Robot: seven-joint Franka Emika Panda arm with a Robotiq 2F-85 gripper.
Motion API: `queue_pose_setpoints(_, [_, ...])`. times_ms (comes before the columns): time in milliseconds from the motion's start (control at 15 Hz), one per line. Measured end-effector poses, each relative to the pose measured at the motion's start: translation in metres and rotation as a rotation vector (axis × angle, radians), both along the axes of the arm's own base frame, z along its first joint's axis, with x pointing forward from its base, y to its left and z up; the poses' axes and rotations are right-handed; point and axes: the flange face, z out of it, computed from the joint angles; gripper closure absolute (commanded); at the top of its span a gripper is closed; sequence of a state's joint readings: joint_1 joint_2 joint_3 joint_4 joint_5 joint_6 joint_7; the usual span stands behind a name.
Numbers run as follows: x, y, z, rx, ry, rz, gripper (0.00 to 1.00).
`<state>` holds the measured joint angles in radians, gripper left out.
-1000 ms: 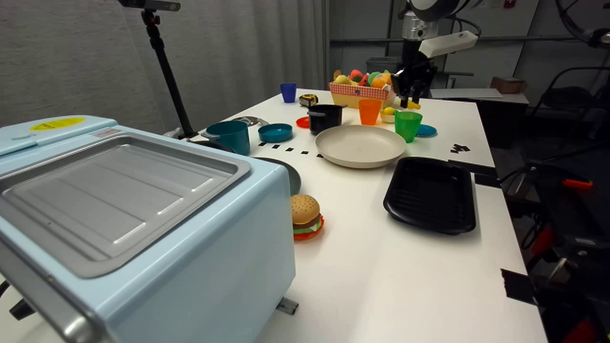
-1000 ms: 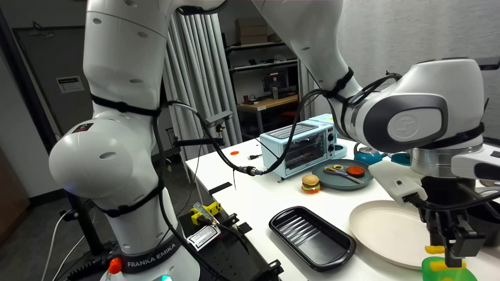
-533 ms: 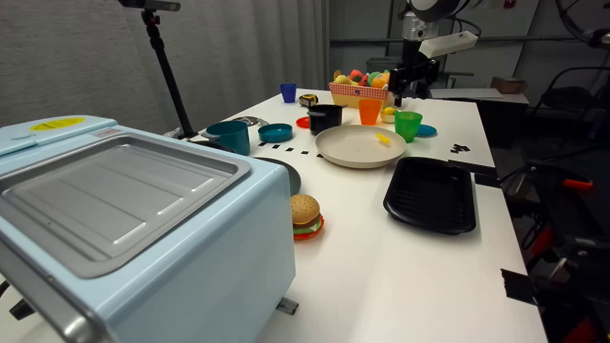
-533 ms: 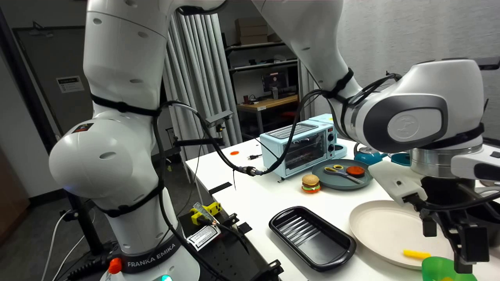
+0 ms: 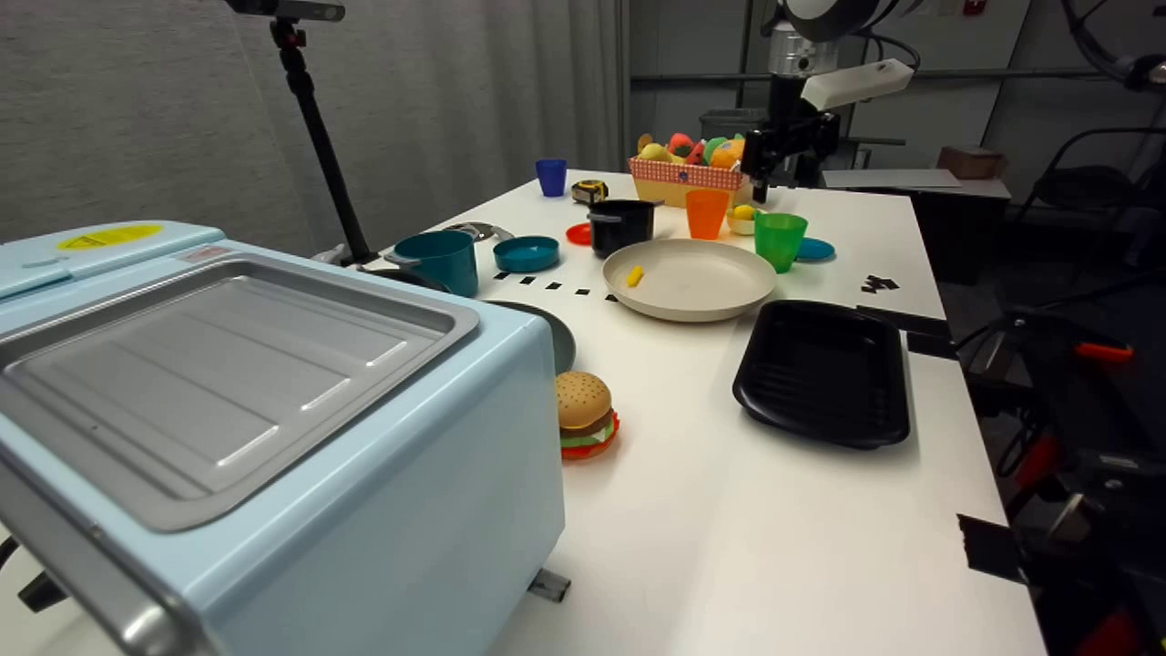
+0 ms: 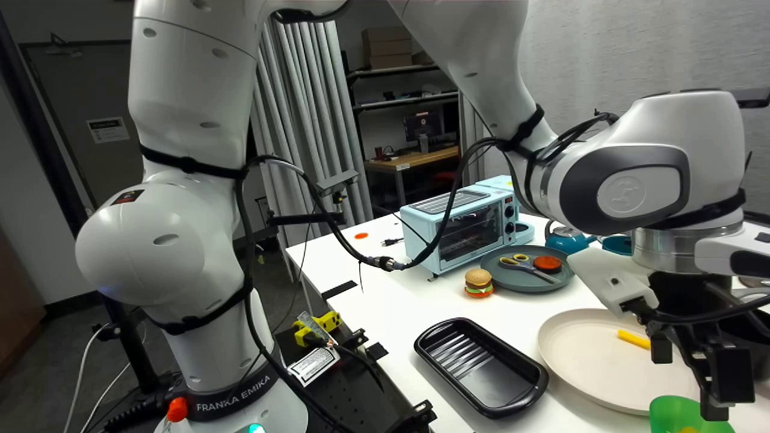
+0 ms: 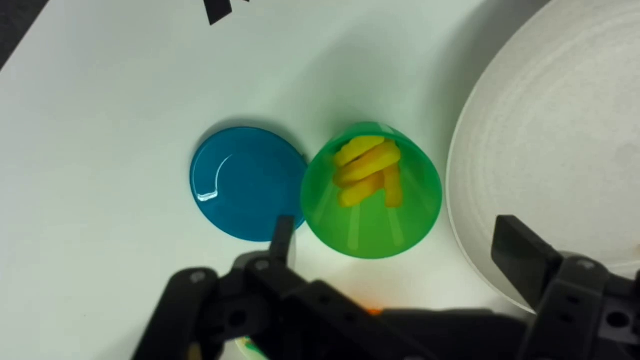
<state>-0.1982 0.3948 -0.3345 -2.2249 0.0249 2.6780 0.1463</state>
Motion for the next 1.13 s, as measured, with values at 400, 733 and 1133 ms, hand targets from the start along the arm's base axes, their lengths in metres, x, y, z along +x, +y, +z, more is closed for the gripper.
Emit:
queue_pose_setpoints(400, [0.004,0.005,0.023,-0.036,-0.016,0.062,0.0])
queue_pose_setpoints(733, [0.003,0.008,0.027,-0.042,-0.016,0.075,0.0])
queue_pose_setpoints(1133, [0.003,0.008,0.026,-0.041,-0.014,0.076,0.0])
